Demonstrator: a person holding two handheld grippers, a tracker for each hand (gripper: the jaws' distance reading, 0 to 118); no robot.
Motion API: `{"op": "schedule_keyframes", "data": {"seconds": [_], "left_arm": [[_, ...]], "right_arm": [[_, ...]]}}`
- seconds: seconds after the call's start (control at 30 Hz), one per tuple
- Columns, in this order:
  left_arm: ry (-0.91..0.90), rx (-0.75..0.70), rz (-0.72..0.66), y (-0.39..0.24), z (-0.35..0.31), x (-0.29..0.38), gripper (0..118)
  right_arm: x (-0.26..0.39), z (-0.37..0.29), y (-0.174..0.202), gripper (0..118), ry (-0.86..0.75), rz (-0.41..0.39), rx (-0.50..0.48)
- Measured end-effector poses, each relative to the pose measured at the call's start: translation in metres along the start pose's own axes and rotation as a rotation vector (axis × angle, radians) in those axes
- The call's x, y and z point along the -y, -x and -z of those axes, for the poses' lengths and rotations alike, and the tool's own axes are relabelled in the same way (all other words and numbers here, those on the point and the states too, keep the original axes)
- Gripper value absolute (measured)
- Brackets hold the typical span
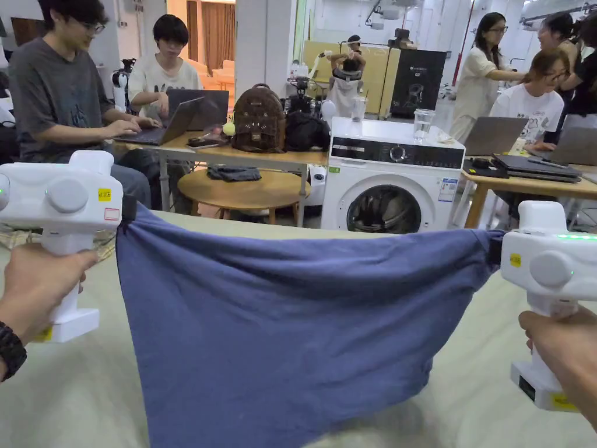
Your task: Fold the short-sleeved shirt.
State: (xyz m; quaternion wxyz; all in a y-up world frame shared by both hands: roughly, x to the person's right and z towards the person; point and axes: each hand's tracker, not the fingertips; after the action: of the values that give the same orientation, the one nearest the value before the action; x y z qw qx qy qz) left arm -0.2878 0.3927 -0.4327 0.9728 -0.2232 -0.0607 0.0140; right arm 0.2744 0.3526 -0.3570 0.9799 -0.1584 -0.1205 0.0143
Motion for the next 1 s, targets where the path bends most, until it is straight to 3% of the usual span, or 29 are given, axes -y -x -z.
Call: {"op": "schedule_keyframes", "data": {"seconds": [0.27, 0.47, 0.77, 1.0], "left_arm": [[-0.112, -0.027, -0.005, 0.012, -0.024, -0.066, 0], [-0.122, -0.048, 0.023, 0.009, -0.020, -0.073, 0], [-0.011, -0.034, 0.018, 0.016, 0.003, 0.015, 0], [0.094, 0.015, 0.010, 0.018, -0.009, 0.114, 0]], "right_arm": [[-0.075, -0.013, 0.003, 2, -0.089, 0.022, 0.025], [-0.081, -0.006, 0.013, 2, -0.100, 0.008, 0.034], [0.008, 0.003, 0.015, 2, 0.016, -0.049, 0.038], [0.109, -0.001, 0.008, 2, 0.169, -0.035, 0.032]]}}
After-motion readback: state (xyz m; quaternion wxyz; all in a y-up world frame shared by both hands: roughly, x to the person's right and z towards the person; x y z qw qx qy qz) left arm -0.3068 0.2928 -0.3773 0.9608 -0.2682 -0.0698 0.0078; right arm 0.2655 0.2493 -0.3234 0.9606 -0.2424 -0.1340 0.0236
